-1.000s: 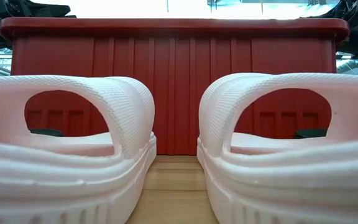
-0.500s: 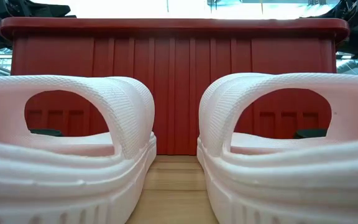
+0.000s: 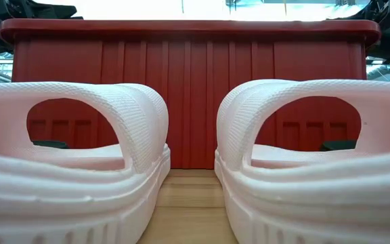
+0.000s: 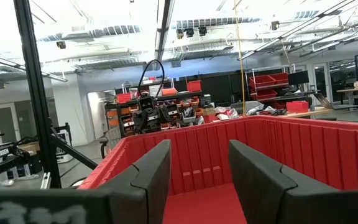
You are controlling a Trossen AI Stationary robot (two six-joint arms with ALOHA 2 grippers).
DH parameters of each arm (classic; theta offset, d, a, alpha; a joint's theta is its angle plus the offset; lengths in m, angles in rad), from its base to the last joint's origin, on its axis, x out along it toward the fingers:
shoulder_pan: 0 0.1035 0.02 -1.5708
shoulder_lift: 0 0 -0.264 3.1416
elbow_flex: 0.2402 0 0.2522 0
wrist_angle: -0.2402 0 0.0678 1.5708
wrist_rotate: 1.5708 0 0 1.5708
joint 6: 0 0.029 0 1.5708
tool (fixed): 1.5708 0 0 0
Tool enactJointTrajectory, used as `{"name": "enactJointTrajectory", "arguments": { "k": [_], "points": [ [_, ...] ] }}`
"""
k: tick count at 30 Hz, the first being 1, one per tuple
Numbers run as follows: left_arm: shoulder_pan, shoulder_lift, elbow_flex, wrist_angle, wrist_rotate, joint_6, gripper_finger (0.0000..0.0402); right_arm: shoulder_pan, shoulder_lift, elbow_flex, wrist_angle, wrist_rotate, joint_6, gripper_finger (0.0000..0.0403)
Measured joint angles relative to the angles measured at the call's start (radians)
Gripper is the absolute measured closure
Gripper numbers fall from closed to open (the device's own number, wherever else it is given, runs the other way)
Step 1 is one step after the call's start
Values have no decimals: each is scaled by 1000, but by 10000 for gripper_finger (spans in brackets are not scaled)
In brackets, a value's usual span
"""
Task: Pick and place slides into bin
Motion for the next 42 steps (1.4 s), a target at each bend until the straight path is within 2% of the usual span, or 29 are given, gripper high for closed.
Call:
{"name": "enactJointTrajectory", "arguments": {
  "k": [37, 42],
  "points": [
    [0, 0, 0, 0, 0, 0, 222, 0, 0, 0, 0, 0, 0, 250],
    [0, 0, 0, 12, 0, 105, 222, 0, 0, 0, 0, 0, 0, 250]
  ]
}}
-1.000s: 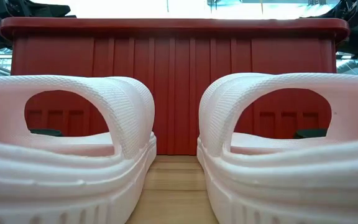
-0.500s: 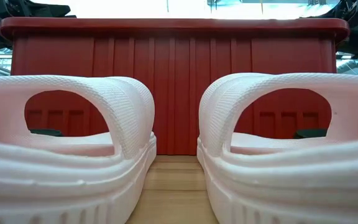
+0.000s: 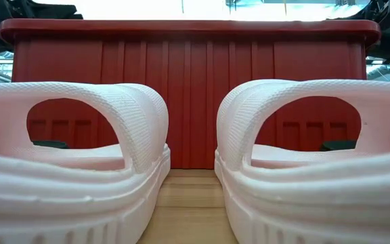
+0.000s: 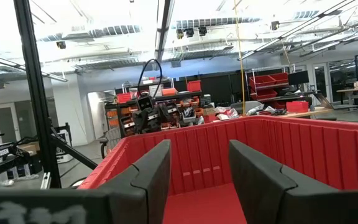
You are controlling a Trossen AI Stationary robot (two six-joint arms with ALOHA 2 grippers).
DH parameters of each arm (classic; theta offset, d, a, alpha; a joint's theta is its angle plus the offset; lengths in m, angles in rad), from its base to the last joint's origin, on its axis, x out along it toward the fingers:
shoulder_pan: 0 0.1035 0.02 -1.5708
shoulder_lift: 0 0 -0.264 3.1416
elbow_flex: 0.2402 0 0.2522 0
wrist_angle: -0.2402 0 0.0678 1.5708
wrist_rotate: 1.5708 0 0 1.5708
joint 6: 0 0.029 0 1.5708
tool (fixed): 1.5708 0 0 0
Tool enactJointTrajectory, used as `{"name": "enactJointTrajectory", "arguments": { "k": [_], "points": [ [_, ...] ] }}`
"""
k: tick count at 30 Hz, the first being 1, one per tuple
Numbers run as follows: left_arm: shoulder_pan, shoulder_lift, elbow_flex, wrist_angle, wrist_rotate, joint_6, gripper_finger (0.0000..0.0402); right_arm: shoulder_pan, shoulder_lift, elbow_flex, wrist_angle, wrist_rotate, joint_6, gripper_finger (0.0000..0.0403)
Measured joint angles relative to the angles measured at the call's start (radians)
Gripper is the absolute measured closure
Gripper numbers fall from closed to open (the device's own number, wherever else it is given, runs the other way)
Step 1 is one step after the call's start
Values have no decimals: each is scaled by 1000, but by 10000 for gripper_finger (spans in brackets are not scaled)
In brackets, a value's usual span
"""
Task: Pick and place slides into bin
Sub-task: Put the left black slipper into the red bin
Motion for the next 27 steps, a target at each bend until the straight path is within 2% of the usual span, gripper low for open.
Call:
{"name": "enactJointTrajectory", "arguments": {
  "k": [6, 15, 27],
  "points": [
    [0, 0, 0, -1, 0, 4, 222, 0, 0, 0, 34, 4, -13, 250],
    [0, 0, 0, -6, 0, -110, 222, 0, 0, 0, 267, 2, -143, 250],
    [0, 0, 0, -30, 0, -253, 222, 0, 0, 0, 274, 1, -87, 250]
  ]
}}
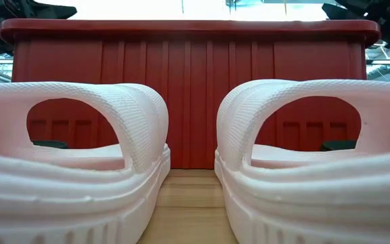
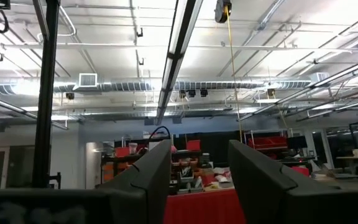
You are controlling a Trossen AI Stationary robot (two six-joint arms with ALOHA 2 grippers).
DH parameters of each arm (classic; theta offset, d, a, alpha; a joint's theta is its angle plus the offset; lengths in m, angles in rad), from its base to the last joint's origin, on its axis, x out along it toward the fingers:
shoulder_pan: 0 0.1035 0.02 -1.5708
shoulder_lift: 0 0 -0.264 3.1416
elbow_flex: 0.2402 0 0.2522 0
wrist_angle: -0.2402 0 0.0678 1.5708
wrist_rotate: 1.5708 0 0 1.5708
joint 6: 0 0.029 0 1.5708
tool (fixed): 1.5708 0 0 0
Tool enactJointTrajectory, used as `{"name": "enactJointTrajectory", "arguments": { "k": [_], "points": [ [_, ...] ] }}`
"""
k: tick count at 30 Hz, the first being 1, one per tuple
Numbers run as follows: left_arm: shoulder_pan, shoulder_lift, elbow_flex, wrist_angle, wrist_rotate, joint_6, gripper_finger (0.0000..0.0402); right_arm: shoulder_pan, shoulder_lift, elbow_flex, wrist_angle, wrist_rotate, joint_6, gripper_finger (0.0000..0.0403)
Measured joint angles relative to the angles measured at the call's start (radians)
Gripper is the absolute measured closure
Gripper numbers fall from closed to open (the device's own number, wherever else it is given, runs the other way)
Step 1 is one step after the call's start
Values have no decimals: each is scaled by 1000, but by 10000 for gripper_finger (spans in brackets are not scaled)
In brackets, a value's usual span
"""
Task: Pick and place slides into bin
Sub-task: Put the left black slipper into the red bin
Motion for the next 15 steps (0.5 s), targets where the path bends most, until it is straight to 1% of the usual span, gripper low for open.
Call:
{"name": "enactJointTrajectory", "arguments": {
  "k": [4, 8, 12, 15],
  "points": [
    [0, 0, 0, 18, 0, -7, 222, 0, 0, 0, 0, -1, 59, 250],
    [0, 0, 0, 57, 0, -13, 222, 0, 0, 0, 19, 7, 33, 250],
    [0, 0, 0, 150, 7, -26, 222, 0, 0, 0, 142, 84, -5, 250],
    [0, 0, 0, 206, 33, -32, 222, 0, 0, 0, 199, 67, -26, 250]
  ]
}}
